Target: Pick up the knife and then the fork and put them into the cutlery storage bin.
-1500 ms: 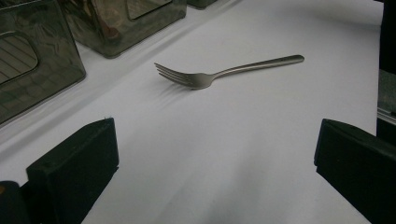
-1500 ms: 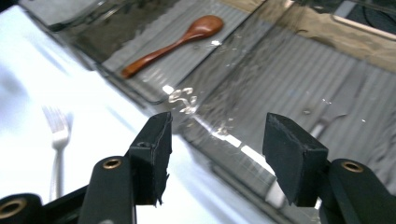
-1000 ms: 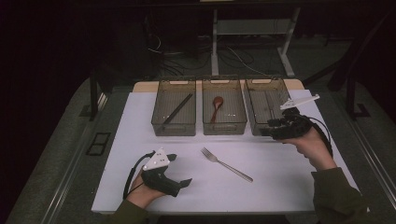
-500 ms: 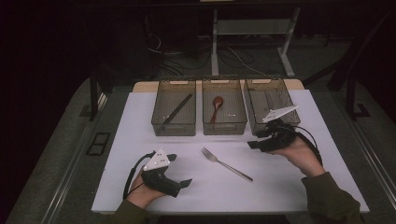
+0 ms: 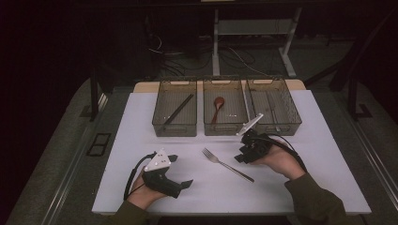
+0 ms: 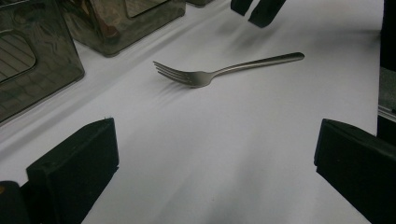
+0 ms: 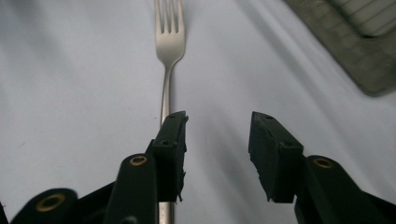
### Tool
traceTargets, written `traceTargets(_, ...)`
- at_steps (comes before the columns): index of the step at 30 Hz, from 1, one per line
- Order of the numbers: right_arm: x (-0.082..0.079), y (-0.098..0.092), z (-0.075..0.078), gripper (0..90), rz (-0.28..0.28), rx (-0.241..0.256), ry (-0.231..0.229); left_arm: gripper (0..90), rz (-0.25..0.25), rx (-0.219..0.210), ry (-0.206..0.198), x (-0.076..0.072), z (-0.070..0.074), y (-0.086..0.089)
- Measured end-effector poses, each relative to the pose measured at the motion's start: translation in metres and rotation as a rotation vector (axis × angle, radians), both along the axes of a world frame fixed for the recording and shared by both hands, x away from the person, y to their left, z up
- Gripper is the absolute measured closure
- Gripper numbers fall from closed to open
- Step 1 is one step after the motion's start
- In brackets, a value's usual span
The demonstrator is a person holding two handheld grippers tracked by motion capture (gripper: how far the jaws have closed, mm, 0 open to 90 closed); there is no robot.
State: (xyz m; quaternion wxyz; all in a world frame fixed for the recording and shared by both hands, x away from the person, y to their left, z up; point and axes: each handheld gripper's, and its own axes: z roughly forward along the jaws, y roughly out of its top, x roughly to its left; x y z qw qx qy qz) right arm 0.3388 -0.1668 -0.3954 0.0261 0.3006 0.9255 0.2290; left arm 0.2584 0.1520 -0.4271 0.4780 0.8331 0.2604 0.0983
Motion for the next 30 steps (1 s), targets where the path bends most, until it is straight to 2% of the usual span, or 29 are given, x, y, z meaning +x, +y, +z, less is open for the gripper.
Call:
traceTargets(3,0.000,0.010,-0.005,63.1,0.030,-0.038,0.008,0.0,0.000,0.000,0.000,0.000,0.000,0.000)
traceTargets(11,-0.001,0.034,-0.013,68.5,0.093,-0.097,0.034,0.0,-0.005,0.003,-0.002,0.000,0.000,0.000)
traceTargets(22,-0.001,0.054,-0.024,74.4,0.124,-0.180,0.073,0.0,-0.006,0.003,0.000,0.000,-0.001,0.000)
traceTargets(30,-0.003,0.063,-0.024,81.2,0.142,-0.263,0.044,0.0,-0.006,0.006,-0.002,0.000,0.000,-0.001)
